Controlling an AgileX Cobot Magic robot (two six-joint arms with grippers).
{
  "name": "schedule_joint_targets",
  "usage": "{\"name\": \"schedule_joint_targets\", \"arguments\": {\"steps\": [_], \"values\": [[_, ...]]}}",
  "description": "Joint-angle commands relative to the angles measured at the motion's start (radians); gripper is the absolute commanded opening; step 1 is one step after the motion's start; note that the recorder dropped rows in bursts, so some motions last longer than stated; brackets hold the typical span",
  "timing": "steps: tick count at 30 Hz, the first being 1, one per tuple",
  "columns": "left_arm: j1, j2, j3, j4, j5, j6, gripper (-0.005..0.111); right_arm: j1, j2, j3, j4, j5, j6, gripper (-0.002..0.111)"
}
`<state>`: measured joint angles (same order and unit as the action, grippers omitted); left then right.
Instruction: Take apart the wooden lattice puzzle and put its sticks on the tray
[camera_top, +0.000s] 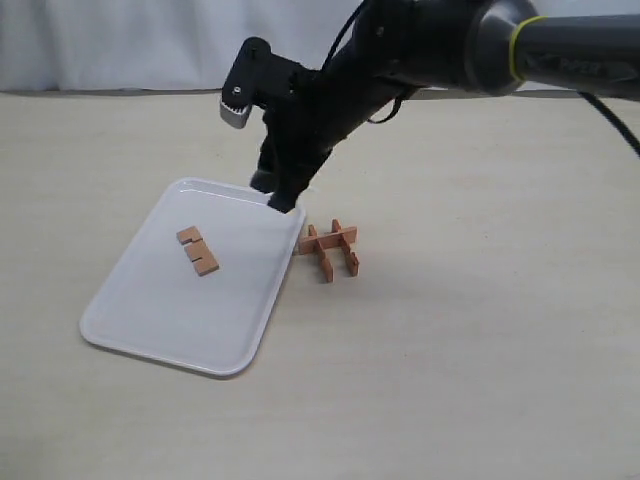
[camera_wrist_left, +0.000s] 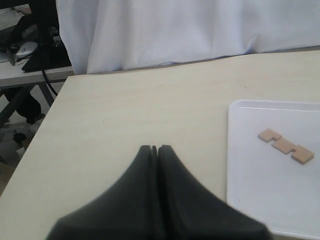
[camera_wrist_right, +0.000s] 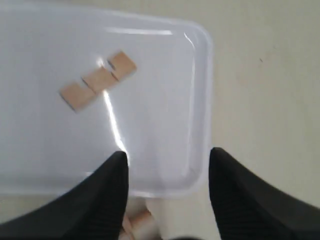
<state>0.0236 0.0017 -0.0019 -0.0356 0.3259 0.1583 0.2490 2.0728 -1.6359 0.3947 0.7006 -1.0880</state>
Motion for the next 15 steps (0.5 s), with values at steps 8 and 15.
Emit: {"name": "schedule_joint_targets", "arguments": {"steps": [8, 15], "values": [[0.0, -0.002, 0.002, 0.0, -0.016, 0.001, 0.0, -0.003, 0.022, 0.002, -0.565, 0.118, 0.035, 0.047], [0.0, -0.002, 0.002, 0.0, -0.016, 0.001, 0.0, -0.003, 0.088, 0.002, -0.679, 0.133, 0.035, 0.047]]}}
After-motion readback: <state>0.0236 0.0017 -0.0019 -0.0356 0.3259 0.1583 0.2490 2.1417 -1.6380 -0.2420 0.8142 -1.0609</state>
